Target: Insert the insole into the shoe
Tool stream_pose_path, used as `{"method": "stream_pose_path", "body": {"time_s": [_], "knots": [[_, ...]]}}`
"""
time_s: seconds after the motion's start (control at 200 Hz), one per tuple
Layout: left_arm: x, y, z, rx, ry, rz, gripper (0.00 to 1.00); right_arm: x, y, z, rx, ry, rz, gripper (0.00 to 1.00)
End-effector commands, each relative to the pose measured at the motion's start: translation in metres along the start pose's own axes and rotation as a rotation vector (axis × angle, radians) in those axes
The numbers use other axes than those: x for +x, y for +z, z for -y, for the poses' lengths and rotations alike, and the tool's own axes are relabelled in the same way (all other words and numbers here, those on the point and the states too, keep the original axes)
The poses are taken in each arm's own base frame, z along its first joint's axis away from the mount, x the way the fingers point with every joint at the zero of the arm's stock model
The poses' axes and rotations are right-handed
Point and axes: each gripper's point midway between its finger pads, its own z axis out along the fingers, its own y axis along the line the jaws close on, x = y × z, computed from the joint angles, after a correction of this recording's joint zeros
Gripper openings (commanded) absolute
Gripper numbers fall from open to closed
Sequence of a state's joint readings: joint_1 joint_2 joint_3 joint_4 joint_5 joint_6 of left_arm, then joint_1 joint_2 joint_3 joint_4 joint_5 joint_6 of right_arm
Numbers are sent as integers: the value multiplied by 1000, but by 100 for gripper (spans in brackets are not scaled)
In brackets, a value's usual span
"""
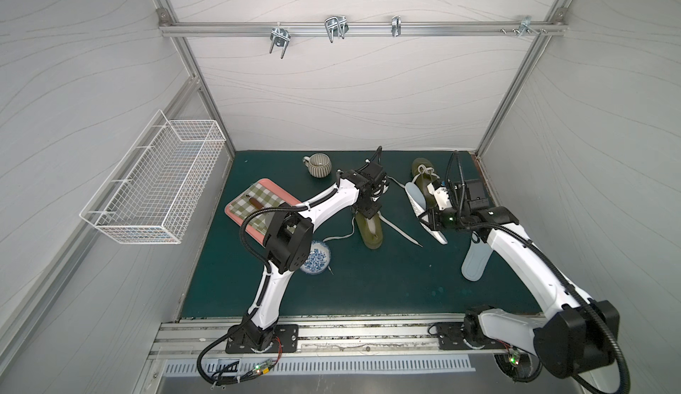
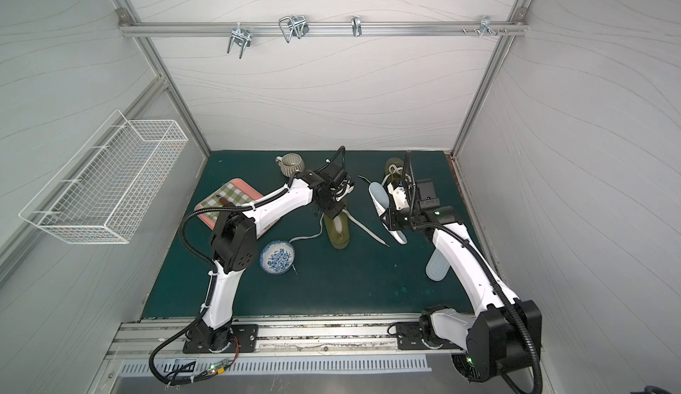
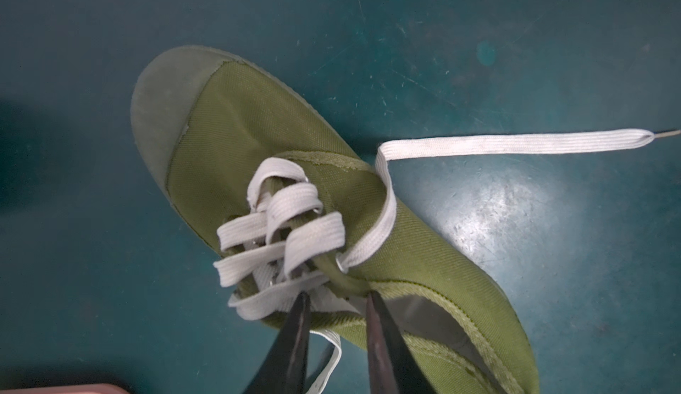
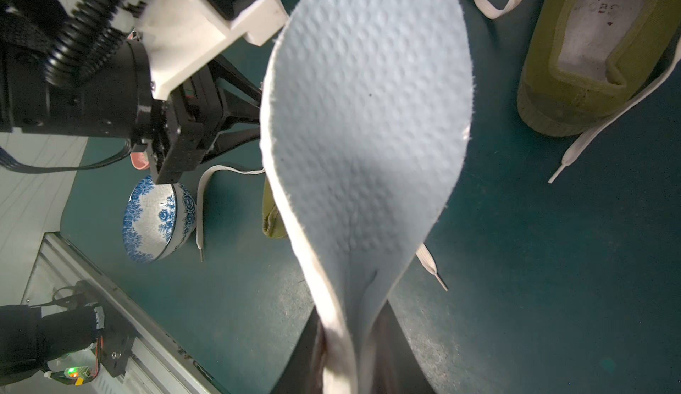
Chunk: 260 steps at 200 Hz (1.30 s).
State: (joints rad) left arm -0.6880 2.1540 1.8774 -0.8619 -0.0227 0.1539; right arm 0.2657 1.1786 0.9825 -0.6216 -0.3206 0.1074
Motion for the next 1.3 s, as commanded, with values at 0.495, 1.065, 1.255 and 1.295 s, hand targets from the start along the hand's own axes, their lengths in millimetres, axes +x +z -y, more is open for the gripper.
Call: {"method": "stream_pose_path", "body": {"time_s": [0.495,1.065,1.255,1.295], "knots": [[14,5,-10,-69,47,6,30,-5,-4,-4,-22,-1,4,23],[-4,3,0,-48,67,48,32,-6,-8,-3,-9,-14,12,24],[-8,4,3,-29,58,67,31,-8,-8,-4,-13,-13,15,24],[-9,5,3,-25,55,70,31,-8,-8,-4,-13,-12,14,24]]}}
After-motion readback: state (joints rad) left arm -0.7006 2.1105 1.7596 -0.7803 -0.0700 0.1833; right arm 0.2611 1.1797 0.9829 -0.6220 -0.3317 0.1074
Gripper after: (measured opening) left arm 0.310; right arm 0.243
